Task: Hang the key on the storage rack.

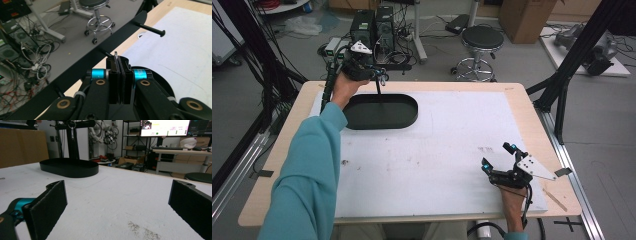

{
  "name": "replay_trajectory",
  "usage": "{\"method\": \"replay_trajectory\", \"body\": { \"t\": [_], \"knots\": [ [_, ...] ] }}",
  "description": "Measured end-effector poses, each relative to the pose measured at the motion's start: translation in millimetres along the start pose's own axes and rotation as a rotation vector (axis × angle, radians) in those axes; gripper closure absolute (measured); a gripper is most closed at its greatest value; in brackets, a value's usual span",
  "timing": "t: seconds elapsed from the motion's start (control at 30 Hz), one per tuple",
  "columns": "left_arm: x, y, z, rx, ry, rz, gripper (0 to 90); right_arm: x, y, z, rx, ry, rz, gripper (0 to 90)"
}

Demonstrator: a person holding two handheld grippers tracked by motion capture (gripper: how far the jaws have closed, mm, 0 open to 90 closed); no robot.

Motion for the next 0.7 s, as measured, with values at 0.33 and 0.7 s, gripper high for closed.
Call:
{"method": "replay_trajectory", "body": {
  "t": [0.33, 0.7],
  "knots": [
    [-4.6, -5.4, 2.1, 0.075, -0.021, -0.12, 37.8, 0.0, -0.3, 0.0, 0.0, 0.0, 0.001, 1.1],
    [-16.2, -36.3, -5.9, -0.05, -0.05, -0.251, 1.7, -0.1, -0.6, 0.2, 0.001, 0.009, 0.007, 1.1]
  ]
}}
Point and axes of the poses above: each handheld gripper's, and its own axes: y roughly forward along the jaws, x roughly out of its top, z roughly to its left, the point moved 3 cm from there along y, roughly forward along the jaws, and after that the axes turned 6 degrees about x, right-handed, at the moved point
